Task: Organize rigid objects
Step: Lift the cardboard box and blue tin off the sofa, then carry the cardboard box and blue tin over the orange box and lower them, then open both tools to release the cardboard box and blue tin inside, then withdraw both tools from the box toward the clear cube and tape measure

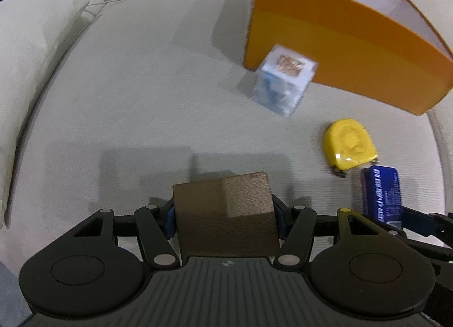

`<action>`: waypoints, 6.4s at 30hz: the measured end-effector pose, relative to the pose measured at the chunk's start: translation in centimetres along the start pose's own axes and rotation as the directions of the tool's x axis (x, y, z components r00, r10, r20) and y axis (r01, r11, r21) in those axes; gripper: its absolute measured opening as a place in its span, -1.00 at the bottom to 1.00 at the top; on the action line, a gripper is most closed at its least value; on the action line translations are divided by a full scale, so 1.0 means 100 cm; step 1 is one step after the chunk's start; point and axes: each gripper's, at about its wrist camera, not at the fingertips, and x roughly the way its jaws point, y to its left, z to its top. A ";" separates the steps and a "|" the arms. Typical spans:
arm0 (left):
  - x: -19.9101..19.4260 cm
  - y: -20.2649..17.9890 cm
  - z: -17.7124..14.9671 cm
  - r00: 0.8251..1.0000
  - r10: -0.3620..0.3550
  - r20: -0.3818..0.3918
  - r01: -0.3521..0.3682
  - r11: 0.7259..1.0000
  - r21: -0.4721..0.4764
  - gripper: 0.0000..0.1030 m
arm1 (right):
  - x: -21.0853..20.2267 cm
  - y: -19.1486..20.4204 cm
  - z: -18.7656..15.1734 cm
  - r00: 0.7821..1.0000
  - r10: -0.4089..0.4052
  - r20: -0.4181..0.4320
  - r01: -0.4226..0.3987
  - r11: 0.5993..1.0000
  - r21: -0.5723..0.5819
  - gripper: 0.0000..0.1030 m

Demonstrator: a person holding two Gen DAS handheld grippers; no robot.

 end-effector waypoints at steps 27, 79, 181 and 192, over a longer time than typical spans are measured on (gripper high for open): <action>-0.106 -0.027 0.077 0.969 -0.090 0.229 0.096 0.995 -0.017 0.37 | -0.122 -0.057 0.074 0.914 0.040 0.404 -0.128 0.973 0.193 -0.06; 0.028 -0.091 0.177 0.988 -0.020 0.150 0.004 0.995 0.105 0.37 | 0.018 -0.093 0.188 0.979 -0.079 0.190 0.036 0.976 0.216 -0.06; -0.021 -0.082 0.168 0.981 -0.017 0.194 -0.007 0.992 0.123 0.61 | -0.028 -0.060 0.166 0.964 -0.154 0.215 0.137 0.986 0.091 0.36; -0.057 -0.064 0.130 0.975 -0.005 0.222 -0.023 0.992 0.125 0.61 | -0.068 -0.045 0.121 0.952 -0.144 0.272 0.121 0.988 0.098 0.49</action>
